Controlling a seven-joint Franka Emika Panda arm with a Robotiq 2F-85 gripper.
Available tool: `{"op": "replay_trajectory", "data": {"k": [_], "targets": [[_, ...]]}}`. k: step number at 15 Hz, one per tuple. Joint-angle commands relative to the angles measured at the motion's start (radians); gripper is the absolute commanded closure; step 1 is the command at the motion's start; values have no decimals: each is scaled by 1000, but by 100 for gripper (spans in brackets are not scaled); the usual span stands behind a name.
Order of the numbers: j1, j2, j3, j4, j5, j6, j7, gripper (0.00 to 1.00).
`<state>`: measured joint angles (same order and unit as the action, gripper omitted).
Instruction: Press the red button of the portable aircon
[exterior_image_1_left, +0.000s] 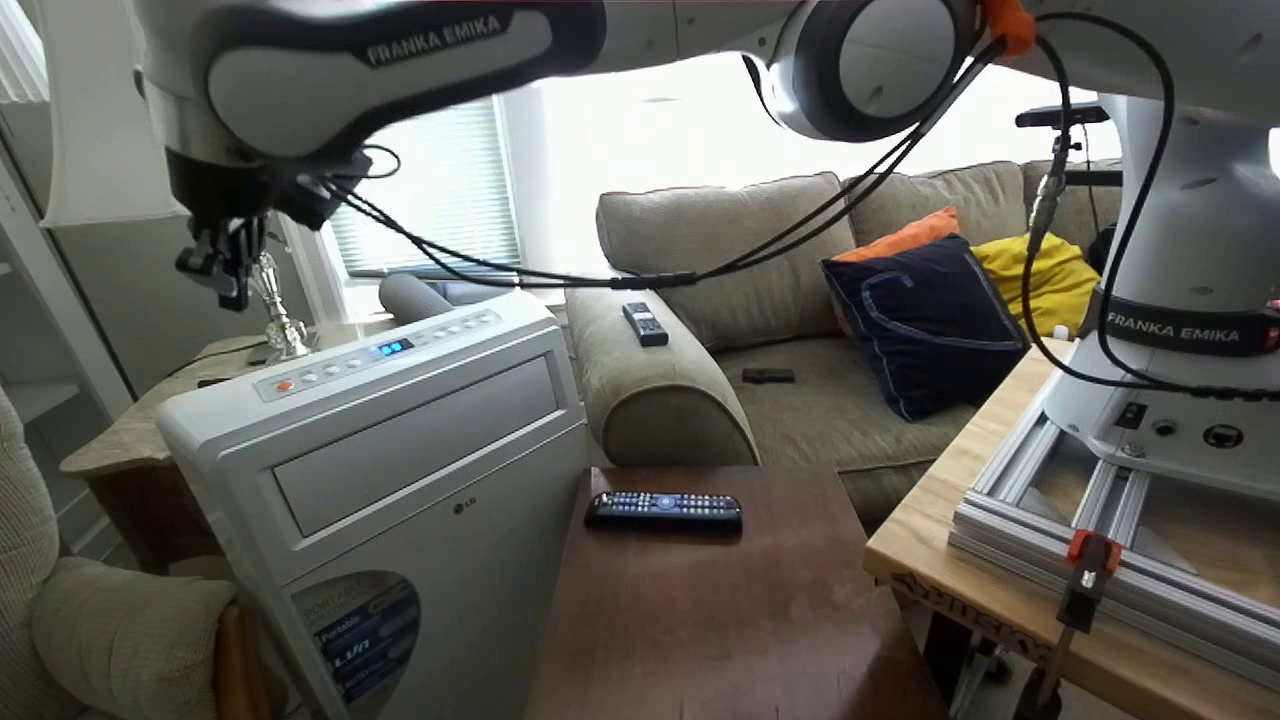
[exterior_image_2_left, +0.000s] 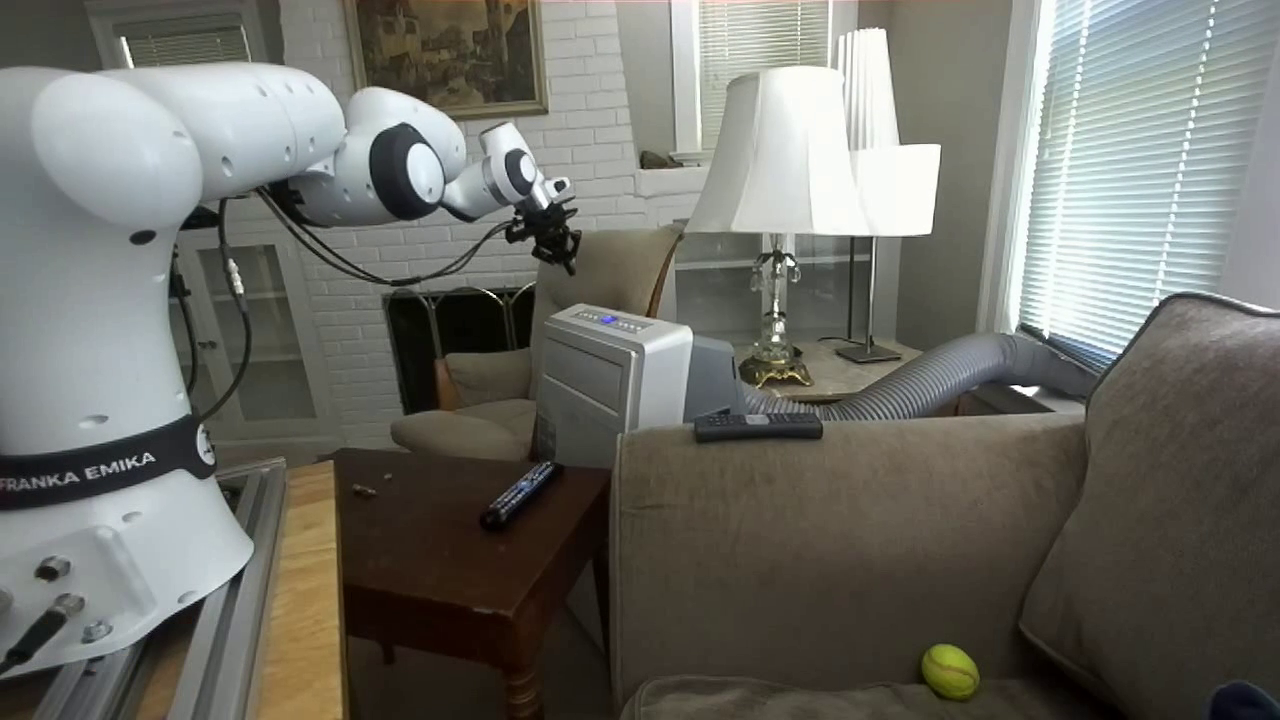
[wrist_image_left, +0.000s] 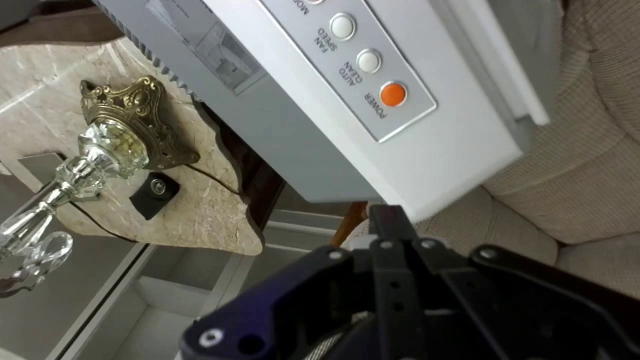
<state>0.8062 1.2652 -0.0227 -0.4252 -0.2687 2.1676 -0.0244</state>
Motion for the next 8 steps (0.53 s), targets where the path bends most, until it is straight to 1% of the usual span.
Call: {"op": "replay_trajectory", "data": {"k": [1,2,3,4,5,8], "targets": [[-9,-154,20,-38,61,-236,-47,100],[-12,-190,23,-39,70,-310,-41,100],[-18,-228,33,-40,85,-389,-41,93],[-17,-260,28,-39,85,-461,-24,73],[-20,-291,33,-40,94,-535,-15,67],[-21,-366,36,-29,107,-695,48,46]]}}
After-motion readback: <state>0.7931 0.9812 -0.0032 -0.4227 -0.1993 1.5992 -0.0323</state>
